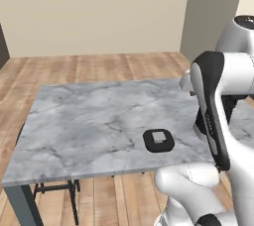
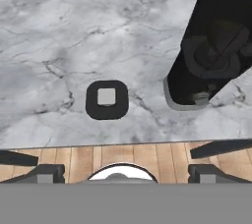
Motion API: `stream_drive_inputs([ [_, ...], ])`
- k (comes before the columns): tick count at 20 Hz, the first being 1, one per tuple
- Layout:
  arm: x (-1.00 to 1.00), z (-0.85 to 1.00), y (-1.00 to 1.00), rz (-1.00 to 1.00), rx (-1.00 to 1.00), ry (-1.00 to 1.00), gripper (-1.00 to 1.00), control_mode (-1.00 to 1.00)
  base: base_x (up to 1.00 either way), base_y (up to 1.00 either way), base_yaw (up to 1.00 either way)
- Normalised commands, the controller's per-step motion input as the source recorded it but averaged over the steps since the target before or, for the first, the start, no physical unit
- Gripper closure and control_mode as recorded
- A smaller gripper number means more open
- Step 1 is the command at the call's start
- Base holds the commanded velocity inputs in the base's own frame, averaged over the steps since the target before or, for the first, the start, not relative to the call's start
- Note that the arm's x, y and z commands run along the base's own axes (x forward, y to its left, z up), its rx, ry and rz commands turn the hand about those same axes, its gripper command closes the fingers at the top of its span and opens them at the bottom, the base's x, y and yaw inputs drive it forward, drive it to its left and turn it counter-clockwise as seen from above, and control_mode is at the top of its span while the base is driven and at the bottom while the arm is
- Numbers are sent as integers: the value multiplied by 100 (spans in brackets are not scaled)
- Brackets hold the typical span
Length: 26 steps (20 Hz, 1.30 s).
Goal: Grab the lemon and garlic from the fridge, place them in the blender, close the lid, and turn on the blender to create a marinade.
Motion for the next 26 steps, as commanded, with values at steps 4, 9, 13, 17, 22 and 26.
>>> stream_drive_inputs([
  [4,14,-100,46,-8,0,9,-100,-100,0,0,0],
  [9,56,-79,30,0,-2,24,-100,-100,0,0,0],
  [13,55,-64,0,0,0,11,-100,-100,0,0,0],
  [17,56,-64,0,1,0,5,-100,-100,0,0,0],
  [22,54,-69,0,7,2,2,-100,-100,0,0,0],
  [26,42,-64,0,9,4,0,-100,-100,0,0,0],
])
